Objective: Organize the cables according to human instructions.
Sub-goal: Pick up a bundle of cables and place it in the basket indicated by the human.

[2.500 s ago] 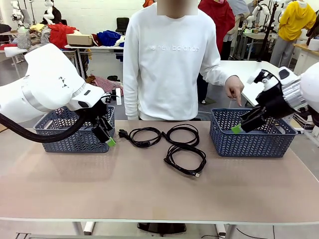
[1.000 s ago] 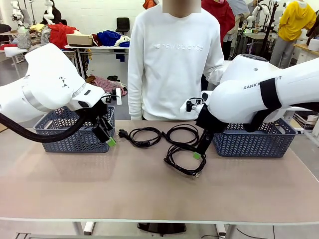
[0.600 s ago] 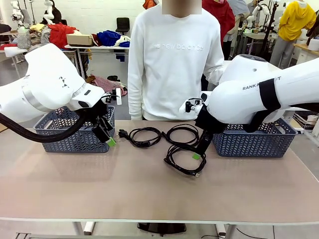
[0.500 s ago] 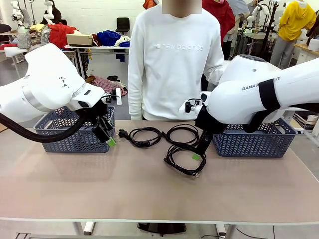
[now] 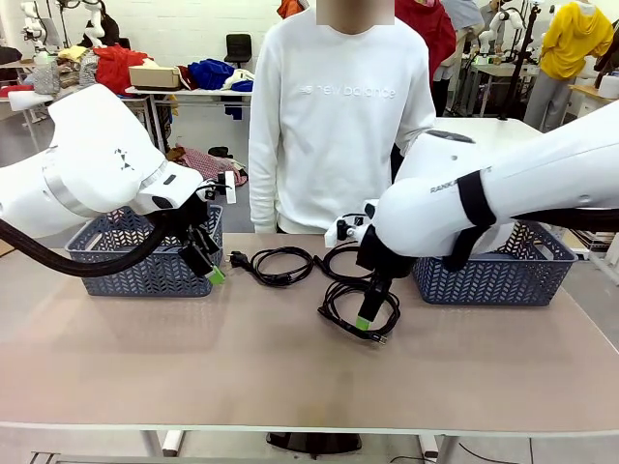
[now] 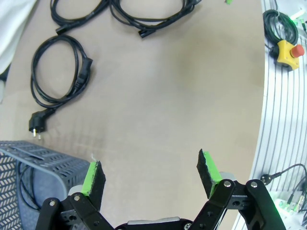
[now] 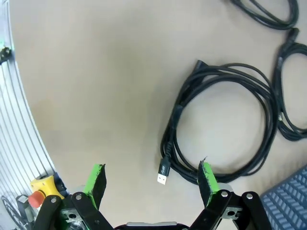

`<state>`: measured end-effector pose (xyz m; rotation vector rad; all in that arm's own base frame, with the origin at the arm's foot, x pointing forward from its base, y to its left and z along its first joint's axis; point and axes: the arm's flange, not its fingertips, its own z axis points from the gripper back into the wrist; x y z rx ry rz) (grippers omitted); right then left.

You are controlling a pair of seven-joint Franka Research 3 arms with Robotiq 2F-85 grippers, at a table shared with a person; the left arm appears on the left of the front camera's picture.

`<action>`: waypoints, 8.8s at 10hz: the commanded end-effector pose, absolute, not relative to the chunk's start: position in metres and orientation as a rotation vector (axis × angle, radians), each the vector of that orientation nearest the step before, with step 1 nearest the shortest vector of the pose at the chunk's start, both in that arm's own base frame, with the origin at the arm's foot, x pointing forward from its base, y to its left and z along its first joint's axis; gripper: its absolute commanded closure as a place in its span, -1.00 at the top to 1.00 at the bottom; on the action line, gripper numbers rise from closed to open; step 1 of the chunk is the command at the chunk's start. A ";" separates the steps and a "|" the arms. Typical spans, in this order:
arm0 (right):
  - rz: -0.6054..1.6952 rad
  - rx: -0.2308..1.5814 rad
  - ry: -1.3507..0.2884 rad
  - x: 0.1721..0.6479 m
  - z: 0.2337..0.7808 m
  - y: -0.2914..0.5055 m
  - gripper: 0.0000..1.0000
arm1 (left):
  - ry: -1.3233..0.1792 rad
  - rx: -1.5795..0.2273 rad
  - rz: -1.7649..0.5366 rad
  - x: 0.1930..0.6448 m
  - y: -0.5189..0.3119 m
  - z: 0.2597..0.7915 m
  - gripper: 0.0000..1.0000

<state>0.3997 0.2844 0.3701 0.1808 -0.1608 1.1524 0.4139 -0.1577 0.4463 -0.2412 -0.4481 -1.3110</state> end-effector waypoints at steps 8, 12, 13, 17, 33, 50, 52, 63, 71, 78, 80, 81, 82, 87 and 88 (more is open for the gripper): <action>1.122 0.159 -0.132 0.428 0.322 0.312 1.00 | -0.435 -0.247 -1.308 0.416 -0.157 0.448 1.00; 1.109 0.126 -0.112 0.438 0.310 0.317 1.00 | -0.435 -0.247 -1.308 0.416 -0.157 0.448 1.00; 1.111 0.125 -0.107 0.439 0.308 0.318 1.00 | -0.435 -0.247 -1.308 0.416 -0.157 0.448 1.00; 1.103 0.124 -0.083 0.443 0.304 0.321 0.61 | -0.435 -0.247 -1.308 0.416 -0.157 0.448 1.00; 1.261 0.076 -0.077 0.404 0.408 0.286 -1.00 | -0.435 -0.247 -1.308 0.416 -0.157 0.448 1.00; 1.320 -0.062 -0.233 0.563 0.475 0.040 -1.00 | -0.435 -0.247 -1.308 0.416 -0.157 0.448 1.00; 1.306 -0.059 -0.217 0.561 0.463 0.031 -1.00 | -0.435 -0.247 -1.308 0.416 -0.157 0.448 1.00; 1.253 -0.046 -0.214 0.561 0.437 0.033 0.27 | -0.435 -0.247 -1.308 0.416 -0.157 0.448 1.00; 1.248 -0.016 -0.195 0.558 0.441 0.032 1.00 | -0.435 -0.247 -1.308 0.416 -0.157 0.448 1.00; 1.161 0.021 -0.220 0.555 0.441 0.040 1.00 | -0.435 -0.247 -1.308 0.416 -0.157 0.448 1.00; 1.054 0.071 -0.262 0.535 0.456 0.055 1.00 | -0.435 -0.247 -1.308 0.416 -0.157 0.448 1.00; 1.027 0.078 -0.274 0.523 0.461 0.062 1.00 | -0.435 -0.247 -1.308 0.416 -0.157 0.448 1.00; 1.003 0.085 -0.286 0.510 0.465 0.070 1.00 | -0.435 -0.247 -1.308 0.416 -0.157 0.448 1.00; 0.939 0.153 -0.395 0.430 0.472 0.113 1.00 | -0.435 -0.247 -1.308 0.416 -0.157 0.448 1.00; 0.938 0.179 -0.415 0.418 0.469 0.120 1.00 | -0.435 -0.247 -1.308 0.416 -0.157 0.448 1.00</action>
